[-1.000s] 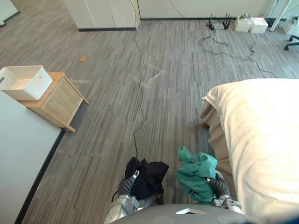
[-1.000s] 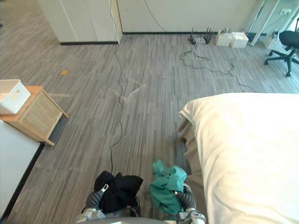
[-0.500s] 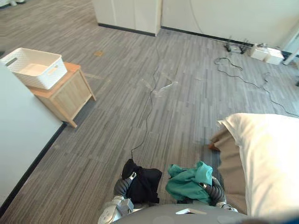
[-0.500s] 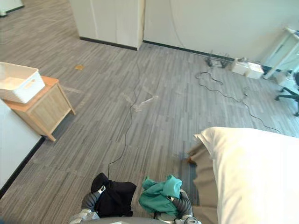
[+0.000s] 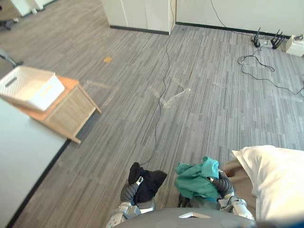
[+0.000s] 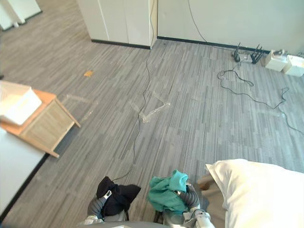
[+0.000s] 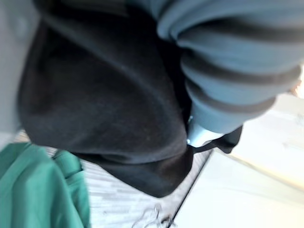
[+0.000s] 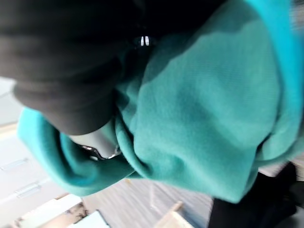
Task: Tidy the bed and pick cloth on bed and put in laundry
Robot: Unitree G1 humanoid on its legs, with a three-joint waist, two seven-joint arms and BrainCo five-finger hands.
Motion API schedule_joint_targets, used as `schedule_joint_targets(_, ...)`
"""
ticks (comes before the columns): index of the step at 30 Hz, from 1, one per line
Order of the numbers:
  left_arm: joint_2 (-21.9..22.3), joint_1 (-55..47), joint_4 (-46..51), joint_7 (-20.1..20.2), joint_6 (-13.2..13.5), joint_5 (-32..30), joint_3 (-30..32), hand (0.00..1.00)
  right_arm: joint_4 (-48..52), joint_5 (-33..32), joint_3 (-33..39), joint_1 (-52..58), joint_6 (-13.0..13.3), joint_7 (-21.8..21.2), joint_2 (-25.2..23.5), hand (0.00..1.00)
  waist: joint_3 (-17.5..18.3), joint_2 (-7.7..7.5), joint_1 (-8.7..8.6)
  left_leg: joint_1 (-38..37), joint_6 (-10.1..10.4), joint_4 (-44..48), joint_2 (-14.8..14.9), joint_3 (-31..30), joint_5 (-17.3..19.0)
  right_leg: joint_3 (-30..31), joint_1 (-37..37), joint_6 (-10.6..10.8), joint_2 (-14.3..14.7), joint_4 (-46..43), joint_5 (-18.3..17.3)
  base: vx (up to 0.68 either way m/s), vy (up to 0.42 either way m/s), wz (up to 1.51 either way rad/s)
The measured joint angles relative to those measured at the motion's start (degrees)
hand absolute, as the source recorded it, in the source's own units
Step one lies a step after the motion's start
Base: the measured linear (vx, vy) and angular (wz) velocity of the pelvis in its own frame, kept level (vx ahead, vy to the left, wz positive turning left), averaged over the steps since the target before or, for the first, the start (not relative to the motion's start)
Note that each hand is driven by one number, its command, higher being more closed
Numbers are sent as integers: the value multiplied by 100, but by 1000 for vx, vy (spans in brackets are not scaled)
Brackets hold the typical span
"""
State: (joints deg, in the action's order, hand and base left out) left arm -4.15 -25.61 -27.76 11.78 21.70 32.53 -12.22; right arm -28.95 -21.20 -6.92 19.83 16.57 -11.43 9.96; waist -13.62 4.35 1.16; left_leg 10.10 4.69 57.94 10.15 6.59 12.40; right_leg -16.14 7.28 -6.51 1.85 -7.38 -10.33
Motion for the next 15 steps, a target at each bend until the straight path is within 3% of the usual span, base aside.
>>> schedule_joint_targets(3, 64, 22, 71, 24, -26, 7, -4, 100, 52, 13, 99, 5, -32, -186, 22, 100, -23, -40, -2, 94, 32, -1539, -463, 59, 70, 179, 410, 74, -15, 195, -56, 458, -116, -48)
schedule_joint_targets(4, 73, 56, 74, 21, -33, 12, -23, 100, 67, 14, 152, 17, -34, -223, 10, 100, -49, -84, -30, 47, -18, -2640, -709, 129, -25, 207, 543, 173, -53, 193, -113, 500, -45, -31)
schedule_joint_targets(5, 74, 120, 73, 3, -68, 34, -107, 100, 81, 38, 200, 58, -30, -277, -20, 100, -95, -159, -65, -46, -107, -3832, -960, 294, -474, 195, 698, 309, -119, 200, -191, 472, -27, -16)
schedule_joint_targets(6, 75, 148, 72, -20, -88, 62, -167, 100, 98, 84, 213, 105, -19, -305, -29, 100, -105, -175, -75, -74, -145, -4386, -1049, 420, -759, 175, 790, 372, -124, 225, -228, 451, 4, -1)
schedule_joint_targets(7, 70, 193, 57, -65, -119, 75, -301, 100, 143, 206, 209, 273, 41, -359, -35, 100, -106, -176, -88, -88, -178, -5178, -1130, 706, -1304, 105, 1042, 527, -83, 336, -323, 533, 53, 0)
schedule_joint_targets(9, 36, 238, 63, -71, -119, 205, -392, 100, 299, 352, 128, 555, 113, -401, -42, 100, -88, -152, -50, 28, -462, -5342, -1065, 1308, -1596, 44, 1492, 688, -2, 547, -578, 507, 73, -10)
schedule_joint_targets(10, 30, 238, 74, -71, -118, 277, -384, 100, 394, 392, 69, 673, 142, -405, -41, 100, -72, -161, -21, 81, -859, -5190, -1016, 1635, -1839, 1, 1662, 708, -14, 556, -767, 420, 63, -7)
schedule_joint_targets(11, -57, 200, 103, -65, -118, 298, -360, 100, 361, 465, 41, 737, 132, -371, -89, 100, 75, -288, -35, 99, -1460, -4948, -1237, 1789, -1720, -39, 1720, 818, -266, 321, -830, 548, 85, 4)
schedule_joint_targets(13, -12, 292, -32, -84, -134, 356, -342, 100, 338, 478, 70, 755, 125, -364, -99, 100, 284, -283, -70, 59, -1637, -5001, -1368, 1723, -1491, -115, 1357, 1055, -462, -413, -723, 632, 148, 33)
schedule_joint_targets(14, -48, 328, -33, -113, -221, 515, -341, 100, 323, 582, 81, 675, 58, -364, -154, 100, 311, -337, -53, -176, -1718, -5020, -1506, 1527, -1298, -185, 965, 1382, -717, -1698, -508, 603, 183, 59)
schedule_joint_targets(15, -107, 347, 12, -122, -267, 524, -358, 100, 320, 619, 102, 619, 43, -362, -220, 100, 322, -398, -48, -380, -1713, -5031, -1603, 1363, -1155, -188, 634, 1581, -923, -2736, -112, 739, 192, 69)
